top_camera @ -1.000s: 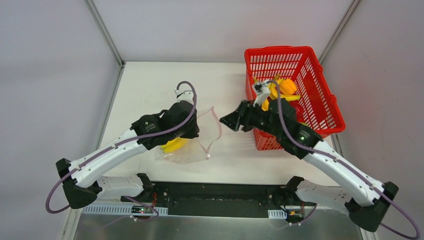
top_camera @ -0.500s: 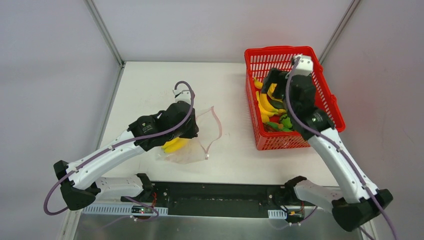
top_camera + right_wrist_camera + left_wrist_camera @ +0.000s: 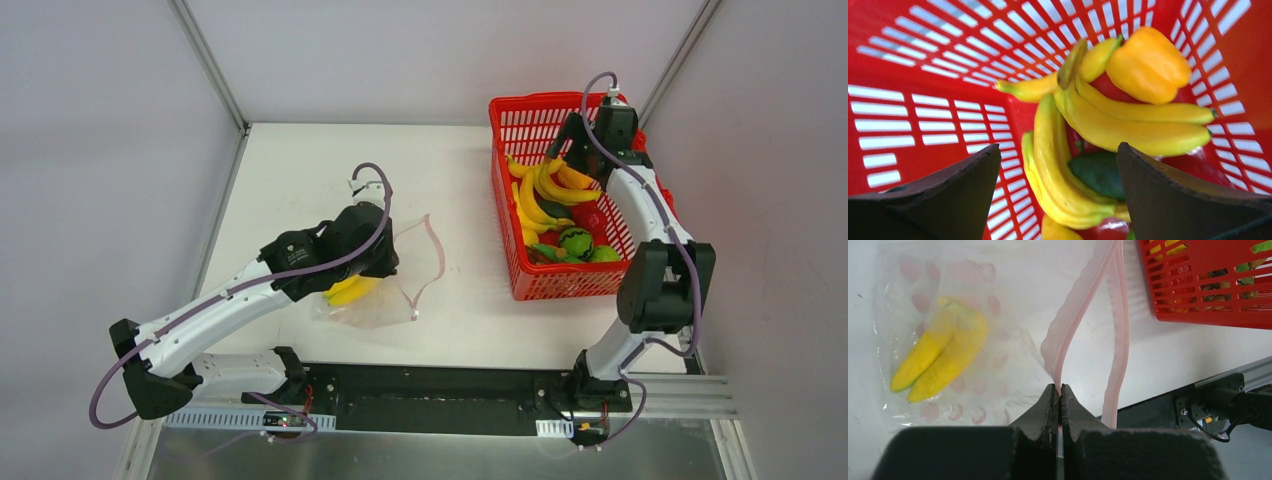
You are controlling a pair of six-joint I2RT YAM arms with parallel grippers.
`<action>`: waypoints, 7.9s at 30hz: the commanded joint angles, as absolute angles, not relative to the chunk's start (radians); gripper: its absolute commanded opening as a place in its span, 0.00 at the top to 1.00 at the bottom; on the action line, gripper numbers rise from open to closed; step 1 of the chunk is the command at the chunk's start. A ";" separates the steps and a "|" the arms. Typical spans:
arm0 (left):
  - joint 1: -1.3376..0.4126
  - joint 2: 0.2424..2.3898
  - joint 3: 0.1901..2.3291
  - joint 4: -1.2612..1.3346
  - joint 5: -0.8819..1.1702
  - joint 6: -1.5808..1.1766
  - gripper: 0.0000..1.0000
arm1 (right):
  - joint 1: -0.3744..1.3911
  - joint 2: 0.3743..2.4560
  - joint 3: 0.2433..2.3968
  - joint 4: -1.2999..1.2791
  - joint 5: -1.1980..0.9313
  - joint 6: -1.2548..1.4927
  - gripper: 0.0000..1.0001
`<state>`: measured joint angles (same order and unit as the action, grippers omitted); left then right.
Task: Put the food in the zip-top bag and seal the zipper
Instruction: Pick up the fake fruit from the bin, then place the fake fruit in the zipper food storage bag, then pick up the fake fruit from the bin.
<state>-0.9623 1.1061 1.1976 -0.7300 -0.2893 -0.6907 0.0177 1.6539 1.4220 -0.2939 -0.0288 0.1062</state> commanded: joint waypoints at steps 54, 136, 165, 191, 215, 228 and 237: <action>-0.906 1.063 1.112 -0.684 -0.278 -0.705 1.00 | 0.060 1.195 1.025 0.257 -0.407 0.425 1.00; -0.911 0.946 1.061 -0.379 0.144 -0.589 1.00 | 0.662 1.061 0.768 0.647 -0.964 0.262 1.00; -0.910 0.828 1.100 -0.521 -0.177 -0.636 1.00 | 0.691 0.914 0.807 0.526 -0.933 0.200 0.34; -0.906 0.969 1.119 -0.574 -0.075 -0.598 1.00 | 0.363 0.941 1.066 -0.256 0.121 0.219 0.29; -0.906 0.998 1.142 -0.585 -0.059 -0.586 1.00 | 0.003 1.435 1.329 -0.865 -0.368 -0.301 0.18; -0.907 1.036 1.161 -0.594 -0.080 -0.594 1.00 | 0.003 1.647 1.327 -0.444 -0.370 -0.238 0.17; -0.906 1.087 1.197 -0.609 -0.076 -0.615 1.00 | 0.003 1.811 1.350 -0.284 -0.431 -0.339 0.15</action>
<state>-0.9142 1.0679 1.1404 -0.5865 -0.0631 -0.5941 0.0025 1.7878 1.3064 -0.4183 -0.3782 -0.2764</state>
